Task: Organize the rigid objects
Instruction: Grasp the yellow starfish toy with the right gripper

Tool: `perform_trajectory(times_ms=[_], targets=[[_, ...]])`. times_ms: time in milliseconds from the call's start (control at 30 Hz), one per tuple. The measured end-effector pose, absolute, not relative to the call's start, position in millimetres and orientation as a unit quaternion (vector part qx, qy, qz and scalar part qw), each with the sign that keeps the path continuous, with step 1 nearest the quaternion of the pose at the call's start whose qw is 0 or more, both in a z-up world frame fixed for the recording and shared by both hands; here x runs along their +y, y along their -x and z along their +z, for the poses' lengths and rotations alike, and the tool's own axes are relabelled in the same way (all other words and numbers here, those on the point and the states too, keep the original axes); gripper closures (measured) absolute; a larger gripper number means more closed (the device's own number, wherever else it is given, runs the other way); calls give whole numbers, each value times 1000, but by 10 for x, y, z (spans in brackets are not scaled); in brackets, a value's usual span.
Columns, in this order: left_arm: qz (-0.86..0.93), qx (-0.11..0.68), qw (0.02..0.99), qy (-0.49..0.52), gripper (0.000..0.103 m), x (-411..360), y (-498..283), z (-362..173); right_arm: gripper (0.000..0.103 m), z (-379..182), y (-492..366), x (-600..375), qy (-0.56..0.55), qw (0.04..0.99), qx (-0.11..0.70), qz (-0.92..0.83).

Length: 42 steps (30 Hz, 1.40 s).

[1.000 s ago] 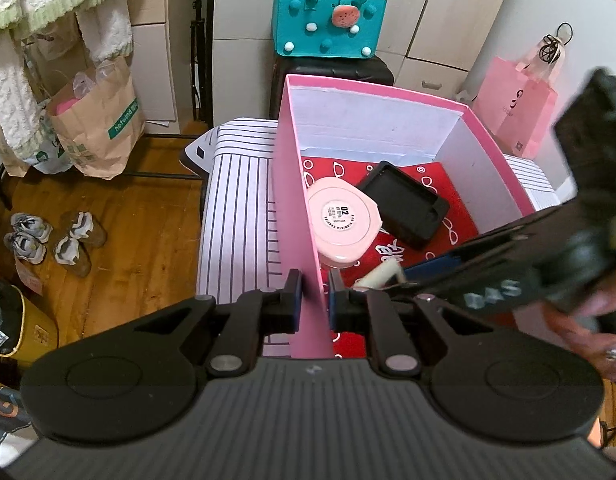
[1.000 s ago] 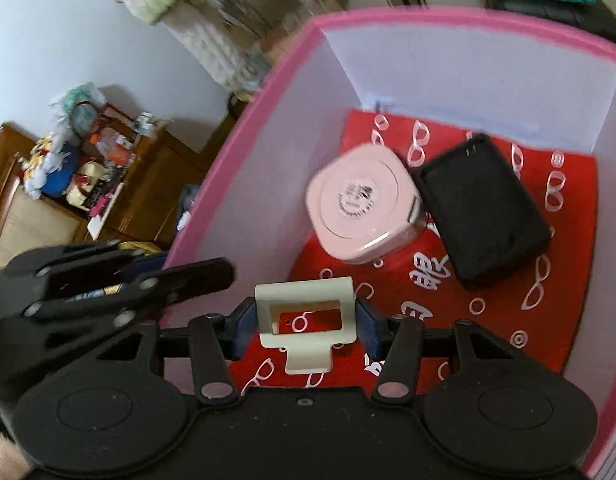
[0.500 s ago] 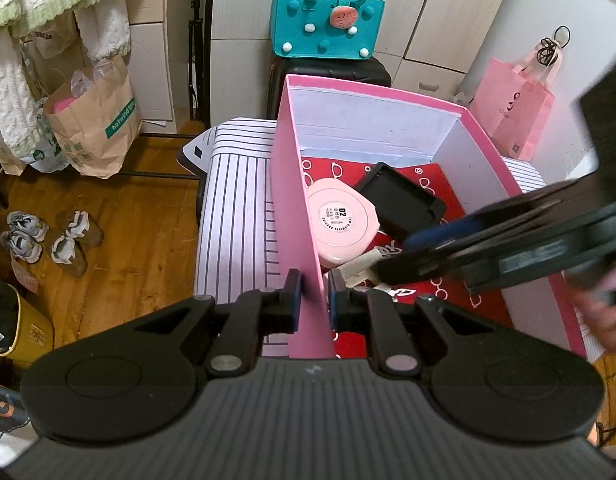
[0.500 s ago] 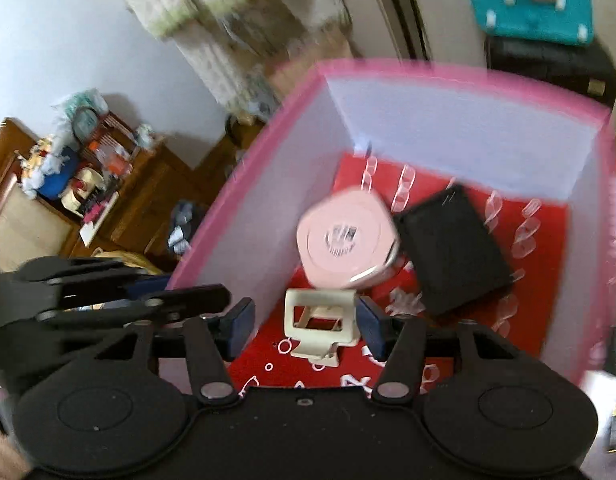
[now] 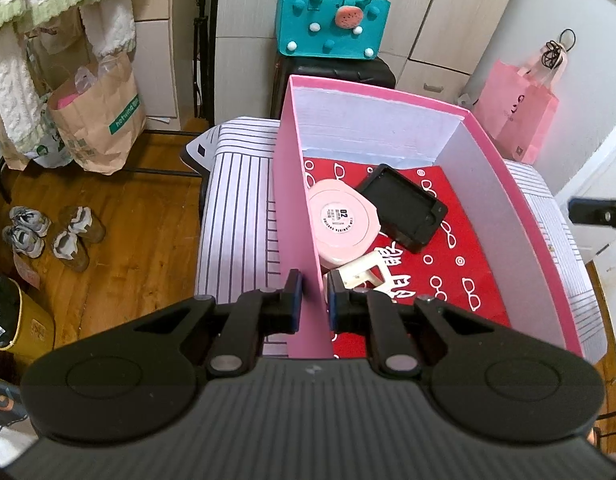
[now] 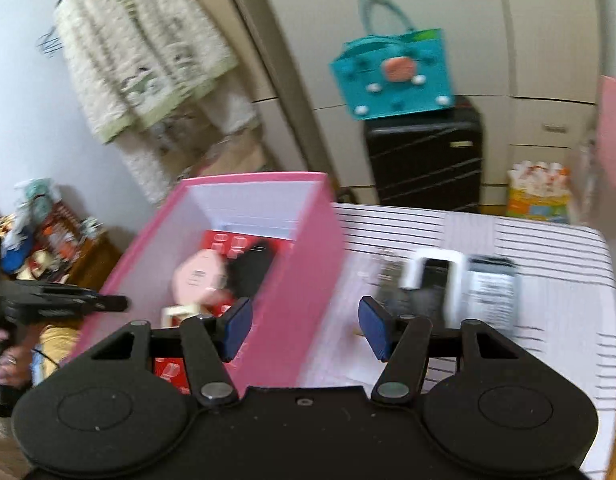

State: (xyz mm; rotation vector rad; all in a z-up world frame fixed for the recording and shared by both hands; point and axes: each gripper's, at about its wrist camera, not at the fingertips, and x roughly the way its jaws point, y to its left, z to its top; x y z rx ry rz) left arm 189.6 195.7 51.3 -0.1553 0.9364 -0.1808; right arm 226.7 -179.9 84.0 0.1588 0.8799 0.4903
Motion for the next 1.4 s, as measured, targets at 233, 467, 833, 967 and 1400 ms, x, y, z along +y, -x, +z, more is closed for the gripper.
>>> perform_trajectory(times_ms=[233,467,833,967,1400], targets=[[-66,446,889,79,92,1918,-1855,519,39,414,-2172,-2238,-85,886,415,189],[-56,448,888,87,92,1913,-1853,533,39,-39,-2076,-2466,-68,898,409,149],[-52,469,880,45,92,1802,-1937,584,37,-374,-2119,-2552,-80,917,376,109],[-56,493,868,-8,92,1682,-2028,611,37,-381,-2152,-2470,-69,921,371,100],[-69,532,842,-57,93,1604,-2259,668,81,-268,-2127,-2440,-74,922,369,89]])
